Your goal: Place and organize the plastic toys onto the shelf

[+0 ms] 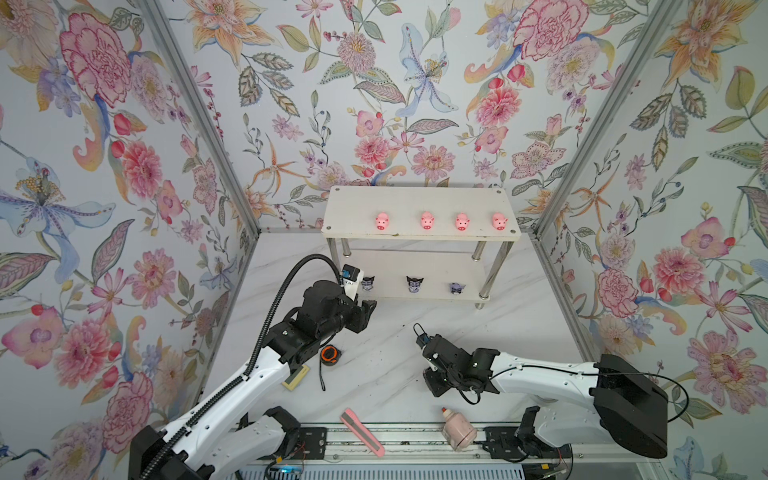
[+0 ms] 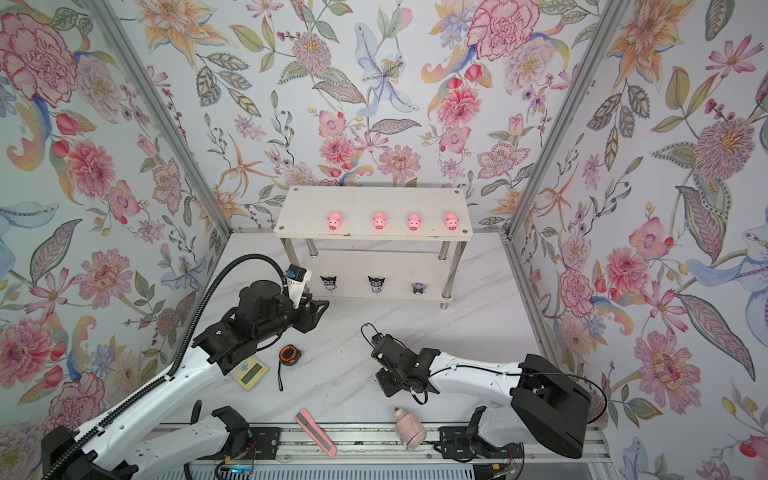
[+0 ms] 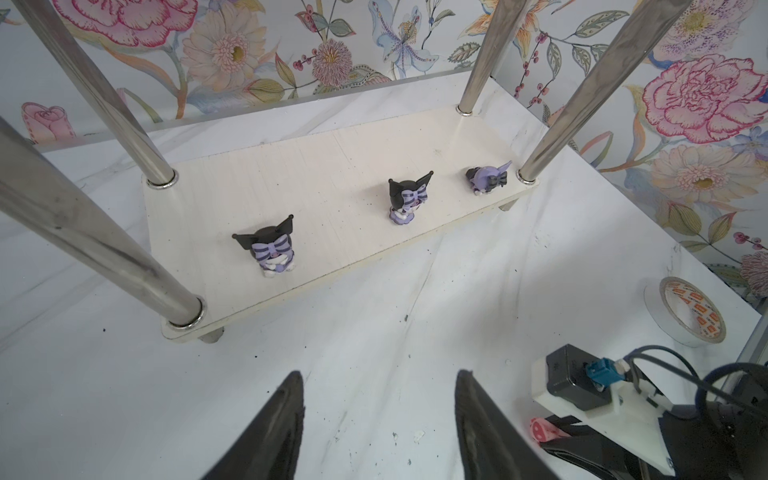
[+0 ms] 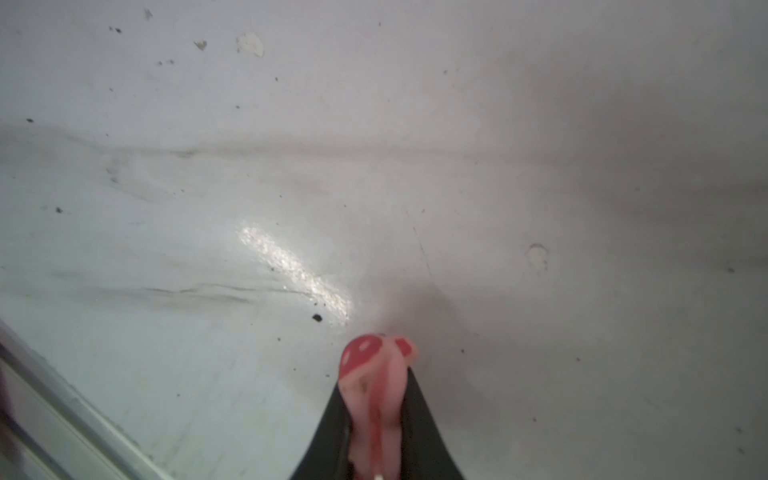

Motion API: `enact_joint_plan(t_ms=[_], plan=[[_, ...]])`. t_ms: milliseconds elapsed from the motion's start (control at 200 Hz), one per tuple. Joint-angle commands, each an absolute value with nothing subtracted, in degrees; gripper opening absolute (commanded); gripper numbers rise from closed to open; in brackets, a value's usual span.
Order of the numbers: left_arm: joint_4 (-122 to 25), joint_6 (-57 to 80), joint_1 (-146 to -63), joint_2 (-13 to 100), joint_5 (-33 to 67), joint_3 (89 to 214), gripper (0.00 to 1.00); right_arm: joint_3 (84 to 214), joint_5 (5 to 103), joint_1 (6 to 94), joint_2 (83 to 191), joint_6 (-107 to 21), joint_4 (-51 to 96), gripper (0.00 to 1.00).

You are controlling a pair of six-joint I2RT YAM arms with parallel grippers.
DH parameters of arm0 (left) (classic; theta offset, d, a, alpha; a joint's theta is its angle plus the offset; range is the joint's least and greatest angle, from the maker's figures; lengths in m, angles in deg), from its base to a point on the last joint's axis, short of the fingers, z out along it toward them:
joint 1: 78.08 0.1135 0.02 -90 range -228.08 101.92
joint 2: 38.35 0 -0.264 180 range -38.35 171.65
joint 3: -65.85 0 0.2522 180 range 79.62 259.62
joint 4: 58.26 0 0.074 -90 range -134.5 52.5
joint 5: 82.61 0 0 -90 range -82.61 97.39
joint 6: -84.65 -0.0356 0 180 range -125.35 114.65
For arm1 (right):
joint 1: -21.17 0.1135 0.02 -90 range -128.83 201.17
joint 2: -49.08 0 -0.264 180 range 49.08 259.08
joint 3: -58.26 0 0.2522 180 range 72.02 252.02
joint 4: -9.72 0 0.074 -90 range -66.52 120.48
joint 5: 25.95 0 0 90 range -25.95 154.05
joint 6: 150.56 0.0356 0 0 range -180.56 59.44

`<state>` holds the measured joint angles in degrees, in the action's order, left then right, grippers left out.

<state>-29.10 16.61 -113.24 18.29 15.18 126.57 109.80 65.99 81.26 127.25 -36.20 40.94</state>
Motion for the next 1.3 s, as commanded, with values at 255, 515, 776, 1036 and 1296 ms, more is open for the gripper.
enact_joint_plan(t_ms=[255, 515, 776, 1036, 1296], plan=[[-30.53, 20.76, -113.11, 11.33, 14.56, 118.54, 0.60, 120.35, 46.46, 79.43, 142.03, -32.30, 21.86, 0.20], [-32.59, 21.76, -113.16, 11.83, 14.84, 116.05, 0.60, 117.02, 47.35, 76.66, 146.60, -28.33, 18.67, 0.44], [-34.67, 22.06, -113.15, 15.82, 16.09, 116.41, 0.60, 108.83, 49.29, 69.93, 140.39, -28.36, 18.12, 0.51], [-36.49, 22.91, -113.15, 18.57, 17.23, 116.71, 0.60, 104.15, 52.80, 65.60, 133.54, -30.87, 21.52, 0.51], [-36.59, 23.65, -113.85, 19.20, 19.04, 115.94, 0.58, 103.31, 54.44, 65.81, 127.60, -32.82, 24.46, 0.17]])
